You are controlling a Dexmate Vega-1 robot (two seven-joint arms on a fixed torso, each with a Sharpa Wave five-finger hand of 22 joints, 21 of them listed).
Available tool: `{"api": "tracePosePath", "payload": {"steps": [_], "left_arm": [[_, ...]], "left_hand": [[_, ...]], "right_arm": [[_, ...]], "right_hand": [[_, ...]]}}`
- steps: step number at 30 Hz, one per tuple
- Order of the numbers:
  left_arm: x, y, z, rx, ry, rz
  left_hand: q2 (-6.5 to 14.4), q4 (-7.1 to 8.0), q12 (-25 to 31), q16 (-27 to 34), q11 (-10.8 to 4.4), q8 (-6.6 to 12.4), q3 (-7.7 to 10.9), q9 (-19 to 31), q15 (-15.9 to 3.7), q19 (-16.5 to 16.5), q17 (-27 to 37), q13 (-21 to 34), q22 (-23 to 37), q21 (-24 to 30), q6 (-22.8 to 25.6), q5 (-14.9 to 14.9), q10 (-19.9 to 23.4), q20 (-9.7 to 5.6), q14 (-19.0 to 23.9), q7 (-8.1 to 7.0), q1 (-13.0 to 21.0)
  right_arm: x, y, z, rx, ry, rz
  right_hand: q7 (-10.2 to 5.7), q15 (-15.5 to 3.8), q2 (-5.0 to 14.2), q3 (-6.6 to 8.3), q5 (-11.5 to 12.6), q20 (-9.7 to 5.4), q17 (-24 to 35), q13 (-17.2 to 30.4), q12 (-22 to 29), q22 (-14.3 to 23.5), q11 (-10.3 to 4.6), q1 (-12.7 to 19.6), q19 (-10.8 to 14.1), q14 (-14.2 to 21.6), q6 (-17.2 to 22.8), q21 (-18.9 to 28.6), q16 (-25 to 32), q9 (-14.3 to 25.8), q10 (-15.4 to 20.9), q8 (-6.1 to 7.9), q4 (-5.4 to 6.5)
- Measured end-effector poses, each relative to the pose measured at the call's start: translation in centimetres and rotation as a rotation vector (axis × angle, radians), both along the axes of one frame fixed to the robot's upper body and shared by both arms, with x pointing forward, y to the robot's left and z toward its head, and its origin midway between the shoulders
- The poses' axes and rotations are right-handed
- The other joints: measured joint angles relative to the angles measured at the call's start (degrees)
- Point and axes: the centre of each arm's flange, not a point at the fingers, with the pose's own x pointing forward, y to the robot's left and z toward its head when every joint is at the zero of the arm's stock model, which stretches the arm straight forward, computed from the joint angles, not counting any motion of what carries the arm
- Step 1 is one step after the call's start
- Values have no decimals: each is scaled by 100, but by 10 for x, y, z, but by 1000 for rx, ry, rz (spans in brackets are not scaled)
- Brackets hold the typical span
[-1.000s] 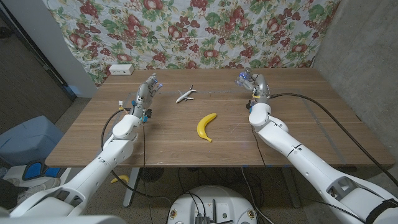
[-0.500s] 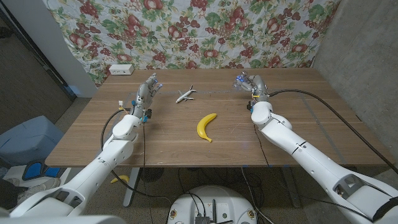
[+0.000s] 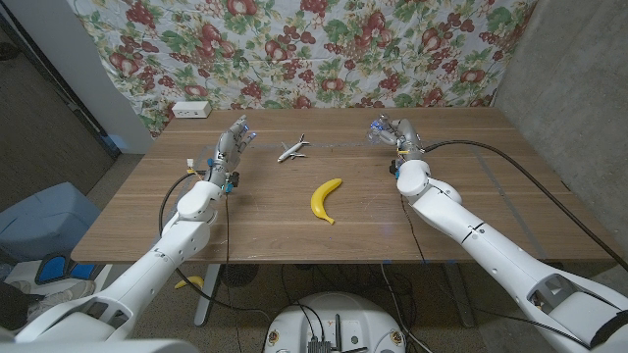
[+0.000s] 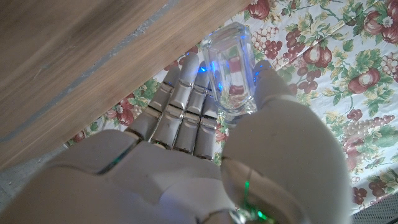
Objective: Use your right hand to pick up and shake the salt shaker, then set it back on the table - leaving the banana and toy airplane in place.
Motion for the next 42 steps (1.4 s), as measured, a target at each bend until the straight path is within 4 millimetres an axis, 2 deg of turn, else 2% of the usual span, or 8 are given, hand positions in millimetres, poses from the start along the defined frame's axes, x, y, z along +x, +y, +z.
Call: {"api": "tracePosePath", "payload": {"steps": [7,20,24,25,34,42], "left_arm": [[0,0,0,0,-1,0],[-1,0,0,1,-2,1],[-1,0,0,1,-2,0],[-1,0,0,1,-3,1],[-2,0,0,0,-4,2],[-3,0,0,1,-5,2]], "left_hand": [[0,0,0,0,0,0,0,0,0,0,0,0,0,0,0,0,0,0,0,0,0],[0,0,0,0,0,0,0,0,0,0,0,0,0,0,0,0,0,0,0,0,0],[0,0,0,0,0,0,0,0,0,0,0,0,0,0,0,0,0,0,0,0,0],[0,0,0,0,0,0,0,0,0,0,0,0,0,0,0,0,0,0,0,0,0],[0,0,0,0,0,0,0,0,0,0,0,0,0,0,0,0,0,0,0,0,0],[0,0,0,0,0,0,0,0,0,0,0,0,0,0,0,0,0,0,0,0,0]], "right_arm": [[-1,-1,-4,42,-40,-11],[-7,-4,-17,237,-182,-127],[-12,-7,-13,263,-230,-143],[-10,-5,-19,283,-221,-150],[-9,-4,-23,303,-226,-155],[-8,-4,-21,245,-187,-121]], "right_hand": [[11,1,0,0,-5,0,27,0,0,0,0,0,0,-1,11,39,0,0,0,-2,0],[10,11,0,-1,-22,0,79,26,-2,-27,0,0,1,9,10,82,-55,-1,0,-23,1],[10,11,0,-1,-23,0,107,26,-3,-27,0,0,1,9,10,127,-55,-2,0,-24,1],[10,10,0,-1,-23,0,106,26,-4,-27,0,0,1,9,10,127,-55,-2,0,-24,1],[31,-20,0,17,-27,0,133,57,-24,-27,0,0,1,40,31,172,-96,-5,0,-44,-17],[31,-20,0,24,-27,0,183,58,-40,-26,0,0,-42,40,31,205,-117,-3,0,-48,-24]]}}
